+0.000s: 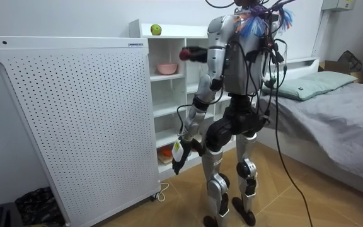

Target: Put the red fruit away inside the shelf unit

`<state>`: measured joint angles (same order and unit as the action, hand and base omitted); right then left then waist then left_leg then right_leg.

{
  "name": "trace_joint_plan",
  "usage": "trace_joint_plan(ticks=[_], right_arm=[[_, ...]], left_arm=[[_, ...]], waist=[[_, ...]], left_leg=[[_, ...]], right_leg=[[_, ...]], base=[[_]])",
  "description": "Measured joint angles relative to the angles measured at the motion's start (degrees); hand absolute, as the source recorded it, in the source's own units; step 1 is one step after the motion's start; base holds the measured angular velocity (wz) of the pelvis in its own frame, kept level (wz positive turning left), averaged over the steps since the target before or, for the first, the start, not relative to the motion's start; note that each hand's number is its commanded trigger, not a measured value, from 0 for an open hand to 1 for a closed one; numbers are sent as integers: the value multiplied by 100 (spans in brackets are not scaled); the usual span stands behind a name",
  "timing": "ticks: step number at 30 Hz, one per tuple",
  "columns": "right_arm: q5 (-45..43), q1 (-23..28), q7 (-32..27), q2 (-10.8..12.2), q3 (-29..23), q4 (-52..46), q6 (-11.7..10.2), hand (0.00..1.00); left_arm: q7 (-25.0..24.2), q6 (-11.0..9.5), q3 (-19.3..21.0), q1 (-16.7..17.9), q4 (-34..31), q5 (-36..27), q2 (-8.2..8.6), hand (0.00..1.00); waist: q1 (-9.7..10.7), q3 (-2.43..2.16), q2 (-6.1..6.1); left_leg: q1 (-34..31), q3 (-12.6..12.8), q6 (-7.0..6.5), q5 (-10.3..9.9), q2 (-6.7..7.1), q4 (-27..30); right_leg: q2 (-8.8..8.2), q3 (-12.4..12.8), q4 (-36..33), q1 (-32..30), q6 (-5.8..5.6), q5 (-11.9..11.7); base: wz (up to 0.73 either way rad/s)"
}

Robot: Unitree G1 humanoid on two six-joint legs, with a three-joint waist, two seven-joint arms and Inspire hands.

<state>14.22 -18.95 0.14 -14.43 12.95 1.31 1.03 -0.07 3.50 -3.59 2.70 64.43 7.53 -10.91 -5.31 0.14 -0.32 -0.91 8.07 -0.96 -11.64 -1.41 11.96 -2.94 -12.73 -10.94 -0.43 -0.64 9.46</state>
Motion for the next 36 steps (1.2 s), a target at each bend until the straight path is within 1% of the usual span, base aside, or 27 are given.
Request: trace_joint_plan(ticks=[1, 3, 4, 5, 6, 7, 8, 11, 12, 13, 14, 15, 16, 17, 18, 19, 20, 21, 24, 26, 28, 30, 32, 34, 36], right_arm=[[7, 0, -13, 31, -1, 123, 0, 100], [46, 5, -81, 120, -3, 852, -194, 100], [45, 30, -123, 127, -4, 1182, -213, 100], [45, 46, -154, 132, -5, 1316, -231, 100], [51, 87, -220, 151, -5, 1586, -248, 100], [55, 115, -269, 179, -11, 1857, -258, 100], [56, 120, -287, 196, -20, 1995, -260, 100], [327, 116, -369, 274, -163, 2358, -286, 100], [507, 92, -432, 334, -265, 2491, -342, 100], [687, 52, -498, 362, -313, 2684, -433, 100], [799, 10, -506, 360, -316, 2823, -483, 100], [978, -53, -527, 359, -352, 3055, -529, 100], [1090, -79, -579, 357, -412, 3205, -543, 100], [1157, -81, -621, 351, -436, 3250, -543, 100], [1360, -83, -711, 348, -488, 3320, -543, 100], [1526, -114, -785, 338, -552, 3435, -543, 100], [1648, -146, -835, 329, -570, 3490, -544, 100], [1963, -251, -924, 312, -598, 3654, -560, 100], [2738, -462, -1046, 275, -759, 4061, -592, 100], [3249, -609, -1058, 264, -890, 4133, -600, 100], [3990, -935, -1044, 178, -992, 4336, -631, 100], [4564, -1142, -1032, 69, -1037, 4600, -630, 100], [5123, -1277, -1014, 32, -1126, 4731, -630, 100], [5807, -1393, -991, -38, -1208, 4817, -630, 100], [6218, -1561, -985, -133, -1212, 4904, -628, 100]], left_arm=[[21, -11, -14, -25, 1, -19, 0, 0], [186, -137, -144, -104, 137, -92, 4, 0], [276, -231, -201, -115, 163, -150, 2, 0], [335, -283, -236, -128, 204, -221, 3, 0], [433, -355, -292, -135, 264, -362, 8, 0], [506, -407, -361, -132, 337, -416, 10, 0], [525, -432, -371, -131, 385, -477, 14, 0], [629, -464, -401, -89, 431, -581, 13, 0], [630, -464, -417, -85, 422, -578, 14, 0], [631, -471, -439, -91, 422, -575, 16, 0], [634, -478, -442, -95, 443, -576, 18, 0], [676, -497, -457, -107, 455, -577, 20, 0], [740, -511, -473, -118, 452, -577, 21, 0], [780, -518, -512, -117, 448, -581, 20, 0], [881, -517, -620, -99, 421, -576, 23, 0], [960, -514, -712, -76, 412, -579, 39, 0], [1004, -514, -756, -63, 410, -588, 45, 0], [1088, -499, -817, -62, 400, -615, 65, 0], [1214, -473, -866, -74, 304, -693, 108, 0], [1259, -472, -872, -51, 187, -692, 121, 0], [1333, -421, -921, -71, 27, -693, 150, 0], [1339, -339, -922, -133, -39, -697, 169, 0], [1352, -310, -957, -164, -40, -698, 158, 0], [1354, -219, -1095, -160, -47, -699, 158, 0], [1369, -175, -1176, -170, -79, -702, 155, 0]], waist=[[10, -1, -1], [32, 6, 1], [37, 7, 2], [42, 20, 3], [45, 21, 1], [49, 32, 0], [49, 33, -1], [50, 62, -22], [48, 84, -32], [35, 123, -34], [32, 151, -27], [34, 190, -23], [23, 202, -21], [15, 204, -23], [3, 208, -26], [3, 220, -29], [3, 226, -30], [22, 236, -33], [-8, 249, -48], [-21, 265, -38], [-73, 280, -14], [-172, 279, -9], [-204, 282, -3], [-276, 286, 11], [-282, 279, 23]], left_leg=[[-68, -1, -6, 18, -1, 0], [-319, -18, -23, 62, 2, 52], [-460, -27, -31, 67, 5, 113], [-527, -32, -39, 71, 6, 135], [-669, -32, -50, 80, 7, 179], [-792, -33, -59, 86, 9, 226], [-863, -33, -60, 86, 7, 273], [-1243, -32, -84, 119, 3, 408], [-1399, -32, -92, 136, 0, 475], [-1524, -32, -98, 142, -4, 549], [-1589, -34, -99, 142, -9, 590], [-1771, -43, -102, 142, -10, 692], [-2027, -57, -115, 134, -9, 818], [-2158, -58, -124, 128, -9, 889], [-2383, -48, -131, 124, 0, 1002], [-2569, -31, -144, 130, 12, 1105], [-2668, -23, -151, 126, 15, 1169], [-2866, -20, -159, 129, 25, 1281], [-3285, -7, -173, 139, 30, 1504], [-3569, -11, -172, 141, 14, 1681], [-3967, -15, -165, 144, -22, 1893], [-4155, -25, -154, 161, -27, 1968], [-4261, -25, -148, 200, -11, 1979], [-4311, -23, -139, 215, 25, 1977], [-4446, -41, -138, 224, 71, 2022]], right_leg=[[-9, 0, -17, -73, 0, -9], [-36, -11, -86, -318, 3, -35], [-50, -19, -138, -454, 4, -40], [-61, -27, -186, -529, 4, -40], [-74, -34, -247, -676, 5, -40], [-87, -32, -314, -802, 5, -41], [-89, -24, -345, -870, 8, -42], [-117, -10, -531, -1273, 36, -59], [-135, -15, -615, -1434, 45, -64], [-152, -25, -702, -1562, 49, -67], [-155, -31, -730, -1615, 57, -71], [-175, -38, -845, -1792, 65, -70], [-204, -40, -1017, -2055, 81, -59], [-216, -27, -1109, -2192, 88, -51], [-259, -14, -1284, -2456, 106, -31], [-311, -13, -1454, -2673, 126, -7], [-327, -4, -1542, -2784, 135, 7], [-376, -9, -1709, -3005, 160, 35], [-481, 6, -1991, -3443, 225, 105], [-505, 7, -2130, -3720, 247, 160], [-509, 0, -2314, -4101, 273, 174], [-516, -6, -2407, -4286, 298, 179], [-533, -1, -2483, -4402, 323, 195], [-600, -8, -2585, -4497, 358, 228], [-653, 0, -2714, -4663, 365, 276]], base=[[-3], [4], [8], [3], [0], [0], [0], [0], [5], [5], [5], [6], [4], [0], [0], [0], [0], [6], [7], [2], [0], [7], [12], [7], [13]])
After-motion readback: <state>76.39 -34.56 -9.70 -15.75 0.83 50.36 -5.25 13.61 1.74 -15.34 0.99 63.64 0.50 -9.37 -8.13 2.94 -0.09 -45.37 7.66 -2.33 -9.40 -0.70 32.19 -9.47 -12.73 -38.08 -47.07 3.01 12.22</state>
